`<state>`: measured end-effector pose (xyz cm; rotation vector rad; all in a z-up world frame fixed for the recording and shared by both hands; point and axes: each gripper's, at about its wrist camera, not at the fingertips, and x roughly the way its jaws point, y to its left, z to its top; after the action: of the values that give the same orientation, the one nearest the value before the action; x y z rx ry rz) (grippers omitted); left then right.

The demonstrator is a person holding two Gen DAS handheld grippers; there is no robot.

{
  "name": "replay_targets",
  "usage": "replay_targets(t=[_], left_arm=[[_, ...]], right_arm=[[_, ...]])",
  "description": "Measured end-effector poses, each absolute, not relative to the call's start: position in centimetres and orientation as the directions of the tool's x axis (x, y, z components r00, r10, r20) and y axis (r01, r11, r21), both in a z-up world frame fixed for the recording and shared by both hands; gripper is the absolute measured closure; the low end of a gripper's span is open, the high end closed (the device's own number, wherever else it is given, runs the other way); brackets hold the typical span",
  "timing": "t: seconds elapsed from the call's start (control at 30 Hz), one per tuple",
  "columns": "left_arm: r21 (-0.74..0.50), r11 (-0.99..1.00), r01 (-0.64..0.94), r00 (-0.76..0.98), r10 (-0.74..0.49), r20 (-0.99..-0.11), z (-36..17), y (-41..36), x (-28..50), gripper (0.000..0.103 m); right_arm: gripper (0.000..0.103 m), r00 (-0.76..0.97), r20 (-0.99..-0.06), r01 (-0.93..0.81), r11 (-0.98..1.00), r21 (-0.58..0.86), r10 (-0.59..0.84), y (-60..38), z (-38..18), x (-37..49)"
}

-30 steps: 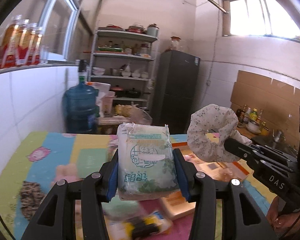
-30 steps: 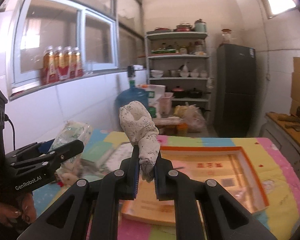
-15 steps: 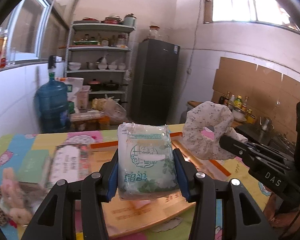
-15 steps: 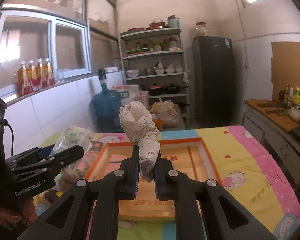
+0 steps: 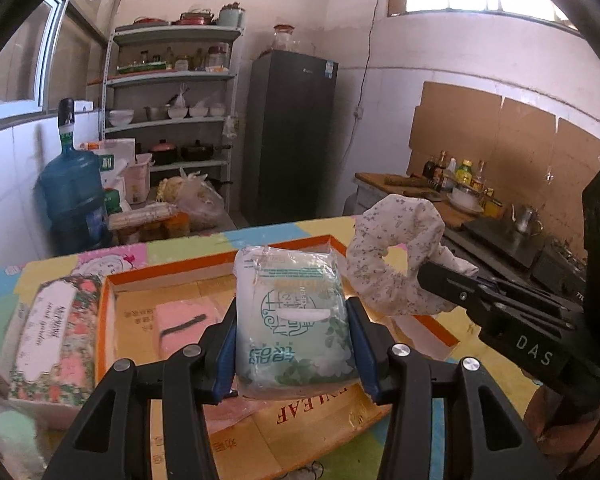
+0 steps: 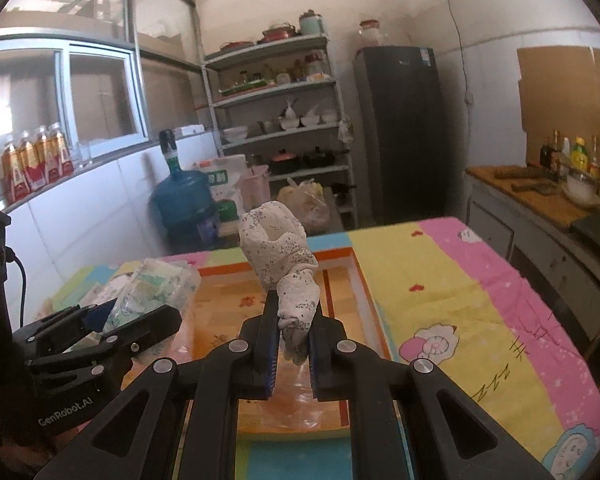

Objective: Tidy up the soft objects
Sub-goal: 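Carry the tissue pack and scrunchie over the box with both tools, then lower the tissue pack and scrunchie into the box and open both tools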

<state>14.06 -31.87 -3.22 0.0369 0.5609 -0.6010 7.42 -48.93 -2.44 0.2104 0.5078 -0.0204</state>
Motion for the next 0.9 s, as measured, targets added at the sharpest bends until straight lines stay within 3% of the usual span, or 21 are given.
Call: replay_targets(t=[0.57,0.7,0.9], left_arm=[[-0.178,0.836,0.519,0.609,-0.508,-0.609,-6.8,-33.7,17.8,0.053],[-0.171,0.837,0.520,0.611,-0.504,-0.610,-6.8,-33.9,17.7,0.050],[-0.182,0.836,0.518,0.622,-0.514,-0.590,-6.5,-33.5,17.4,0.041]], right_arm=[[0.087,0.808,-0.584,0.087,0.966,0.244,0.075,-49.2,-5.9,12.4],[0.075,0.803,-0.591,0.094,0.963,0.252,0.077,-49.4,-6.4,12.7],[0.073,0.812,-0.576,0.085,0.955,0.286,0.100,-49.8,-6.3,12.2]])
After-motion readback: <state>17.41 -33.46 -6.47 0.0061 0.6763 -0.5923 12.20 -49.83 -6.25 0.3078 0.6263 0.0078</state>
